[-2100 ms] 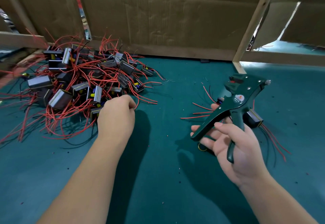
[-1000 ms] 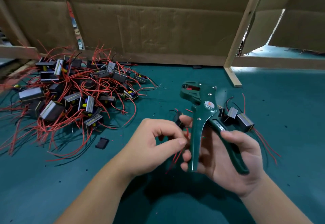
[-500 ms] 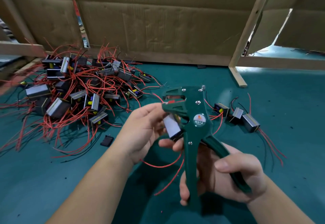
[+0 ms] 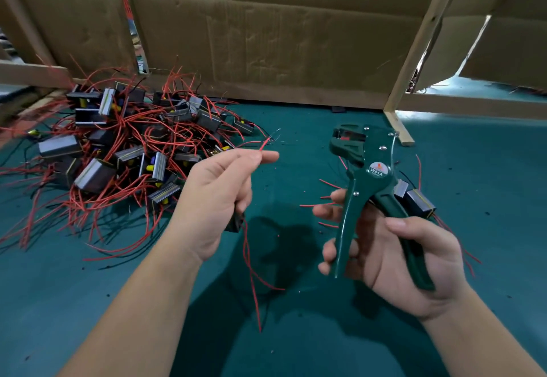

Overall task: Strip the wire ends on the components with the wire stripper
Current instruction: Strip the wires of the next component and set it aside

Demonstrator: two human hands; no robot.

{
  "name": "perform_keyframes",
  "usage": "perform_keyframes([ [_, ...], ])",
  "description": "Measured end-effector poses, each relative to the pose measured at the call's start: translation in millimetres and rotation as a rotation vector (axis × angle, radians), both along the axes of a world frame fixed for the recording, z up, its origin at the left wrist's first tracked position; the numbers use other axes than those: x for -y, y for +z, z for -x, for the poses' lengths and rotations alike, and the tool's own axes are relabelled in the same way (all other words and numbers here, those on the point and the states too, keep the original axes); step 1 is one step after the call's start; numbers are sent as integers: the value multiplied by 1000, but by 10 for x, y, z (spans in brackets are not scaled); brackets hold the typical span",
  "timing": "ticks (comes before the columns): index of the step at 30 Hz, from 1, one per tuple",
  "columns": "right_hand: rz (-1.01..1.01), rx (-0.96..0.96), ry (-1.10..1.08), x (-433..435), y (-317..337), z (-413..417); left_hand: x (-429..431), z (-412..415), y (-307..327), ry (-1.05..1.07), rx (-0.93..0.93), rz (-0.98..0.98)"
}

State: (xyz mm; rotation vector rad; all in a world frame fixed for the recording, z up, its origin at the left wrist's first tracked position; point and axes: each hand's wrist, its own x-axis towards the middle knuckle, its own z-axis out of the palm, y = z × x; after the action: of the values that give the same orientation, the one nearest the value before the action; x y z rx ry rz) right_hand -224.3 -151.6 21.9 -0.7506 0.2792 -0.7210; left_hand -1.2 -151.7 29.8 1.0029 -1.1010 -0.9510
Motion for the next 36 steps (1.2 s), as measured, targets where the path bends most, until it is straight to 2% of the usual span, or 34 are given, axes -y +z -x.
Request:
perform_keyframes([
  [6, -68, 24, 156, -12, -23, -4, -34, 18, 18, -13, 80, 46],
  [16, 12, 113, 53, -67, 24, -102, -121, 58, 5, -200, 287, 11],
  [22, 64, 52, 15, -63, -27, -97, -120, 68, -10, -194, 364, -3],
  [28, 89, 29, 7, -66, -14, -79, -117, 115, -23, -143, 306, -13],
  [33, 112, 29, 39, -84, -20, -79, -45, 135, -27, -3, 12, -47],
  [36, 77, 61, 91, -81, -18, -81, -41, 75, -21, -2, -65, -34],
])
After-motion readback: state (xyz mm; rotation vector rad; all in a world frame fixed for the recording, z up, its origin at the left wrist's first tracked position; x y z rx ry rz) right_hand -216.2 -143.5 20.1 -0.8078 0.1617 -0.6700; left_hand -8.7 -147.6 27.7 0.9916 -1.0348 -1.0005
